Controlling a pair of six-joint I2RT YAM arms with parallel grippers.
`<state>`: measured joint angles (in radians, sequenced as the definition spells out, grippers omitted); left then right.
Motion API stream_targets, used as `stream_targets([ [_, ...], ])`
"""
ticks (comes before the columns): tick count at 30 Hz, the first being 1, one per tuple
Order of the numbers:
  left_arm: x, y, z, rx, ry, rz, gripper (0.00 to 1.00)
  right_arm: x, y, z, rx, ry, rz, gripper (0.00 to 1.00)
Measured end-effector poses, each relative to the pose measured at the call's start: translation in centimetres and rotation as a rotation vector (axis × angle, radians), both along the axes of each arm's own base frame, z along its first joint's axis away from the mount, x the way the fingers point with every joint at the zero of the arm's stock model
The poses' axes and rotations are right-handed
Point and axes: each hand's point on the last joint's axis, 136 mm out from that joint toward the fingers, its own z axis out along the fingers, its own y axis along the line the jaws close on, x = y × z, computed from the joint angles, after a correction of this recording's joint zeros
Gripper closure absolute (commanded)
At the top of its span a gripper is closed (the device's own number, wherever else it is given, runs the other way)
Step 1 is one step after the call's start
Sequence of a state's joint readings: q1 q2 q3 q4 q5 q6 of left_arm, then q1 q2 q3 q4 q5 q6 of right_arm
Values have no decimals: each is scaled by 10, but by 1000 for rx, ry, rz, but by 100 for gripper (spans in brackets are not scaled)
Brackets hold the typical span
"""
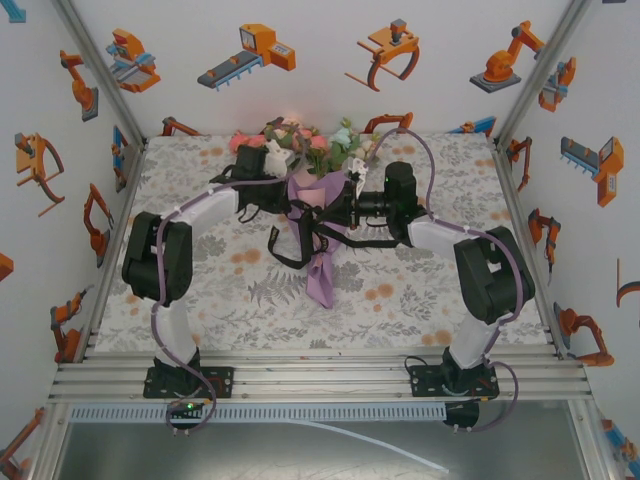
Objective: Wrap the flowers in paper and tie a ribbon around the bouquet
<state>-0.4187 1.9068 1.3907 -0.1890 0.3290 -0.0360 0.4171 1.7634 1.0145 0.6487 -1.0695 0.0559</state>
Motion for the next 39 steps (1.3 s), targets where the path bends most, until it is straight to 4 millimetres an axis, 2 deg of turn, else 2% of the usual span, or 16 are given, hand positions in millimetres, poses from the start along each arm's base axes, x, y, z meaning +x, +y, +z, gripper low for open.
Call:
stream_targets([
  [3, 4, 8, 29, -89, 18, 120, 99, 9, 2, -11, -44, 47, -69, 100],
  [6, 1, 23, 70, -199, 41, 283, 99, 20, 7, -21, -115, 100, -151, 100],
  [8, -5, 33, 94, -265, 57, 385, 99, 29, 9, -24, -152, 122, -221, 100],
  [10, -16, 41, 105, -312, 90, 463, 99, 37, 7, -29, -178, 151, -284, 100],
  [12, -31, 44, 99, -333, 147, 529, 99, 45, 2, -36, -206, 195, -347, 100],
  [15, -63, 38, 66, -301, 260, 605, 99, 53, -5, -42, -240, 261, -422, 100],
  [17, -88, 26, 43, -257, 315, 632, 98, 60, -8, -42, -249, 284, -466, 100],
  [19, -110, 9, 29, -226, 332, 629, 96, 65, -12, -43, -255, 301, -511, 100],
  [23, -140, -30, 21, -240, 290, 535, 86, 67, -17, -50, -273, 346, -547, 100],
  [25, -146, -49, 19, -258, 281, 484, 78, 66, -19, -52, -275, 367, -553, 100],
  [27, -147, -63, 14, -266, 274, 452, 69, 65, -20, -55, -282, 385, -556, 94],
  [31, -147, -74, 7, -256, 249, 412, 53, 63, -22, -60, -301, 408, -558, 93],
  [35, -143, -76, 22, -268, 173, 366, 45, 60, -22, -58, -306, 403, -545, 93],
  [39, -143, -77, 49, -280, 77, 289, 43, 56, -20, -53, -298, 384, -516, 95],
])
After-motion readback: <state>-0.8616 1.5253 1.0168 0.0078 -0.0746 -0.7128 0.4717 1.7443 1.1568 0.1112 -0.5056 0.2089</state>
